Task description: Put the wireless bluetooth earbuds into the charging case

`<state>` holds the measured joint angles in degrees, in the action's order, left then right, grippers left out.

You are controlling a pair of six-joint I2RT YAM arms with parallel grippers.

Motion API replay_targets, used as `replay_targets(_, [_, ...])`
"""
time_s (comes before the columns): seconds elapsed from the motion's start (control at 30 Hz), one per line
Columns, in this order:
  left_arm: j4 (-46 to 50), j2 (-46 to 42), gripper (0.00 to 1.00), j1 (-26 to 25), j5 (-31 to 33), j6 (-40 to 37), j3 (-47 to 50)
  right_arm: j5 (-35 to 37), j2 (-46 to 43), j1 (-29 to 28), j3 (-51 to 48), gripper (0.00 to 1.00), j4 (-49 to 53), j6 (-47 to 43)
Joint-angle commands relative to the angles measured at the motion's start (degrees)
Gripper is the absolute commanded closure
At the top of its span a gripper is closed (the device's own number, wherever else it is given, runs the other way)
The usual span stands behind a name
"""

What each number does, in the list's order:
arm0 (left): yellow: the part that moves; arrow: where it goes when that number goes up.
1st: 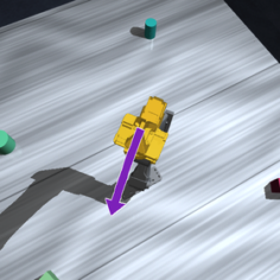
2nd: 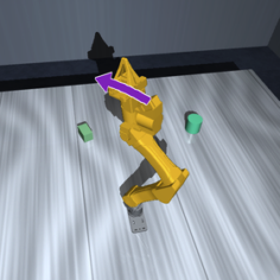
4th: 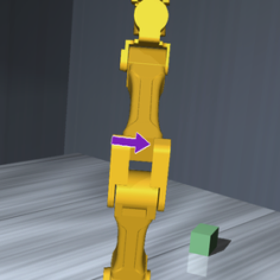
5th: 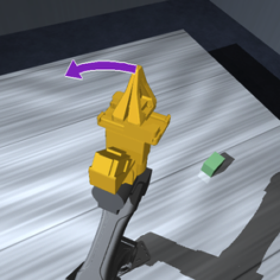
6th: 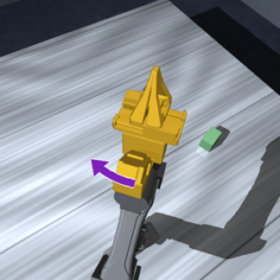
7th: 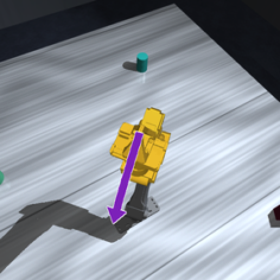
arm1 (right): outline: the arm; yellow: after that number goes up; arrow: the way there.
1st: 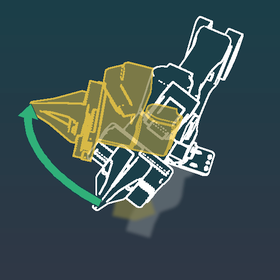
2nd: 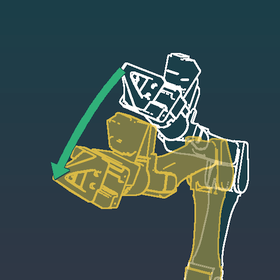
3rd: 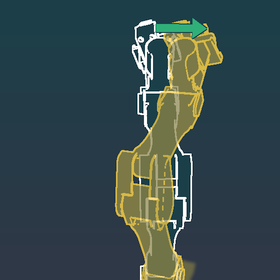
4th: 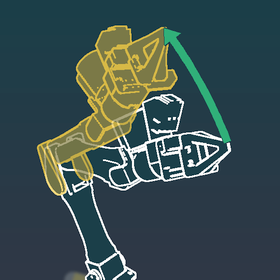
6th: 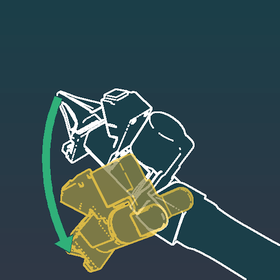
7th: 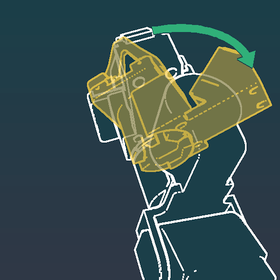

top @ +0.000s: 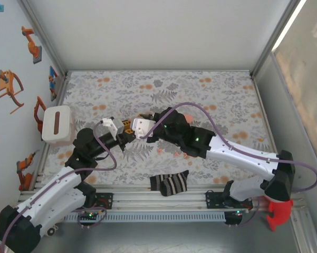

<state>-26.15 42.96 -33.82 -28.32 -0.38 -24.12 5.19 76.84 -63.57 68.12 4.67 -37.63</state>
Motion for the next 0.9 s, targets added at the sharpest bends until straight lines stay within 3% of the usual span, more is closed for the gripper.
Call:
replay_targets(0.0, [-1.8,-0.8,1.00,-0.3,-1.0,-1.3,0.0,1.5,0.1,-0.5,2.7,0.83,-1.2,-1.2])
replay_targets(0.87, [-0.5,-2.6,1.00,-0.5,-1.0,-2.2,0.2,3.0,0.3,-1.3,3.4,0.82,3.6,-2.6])
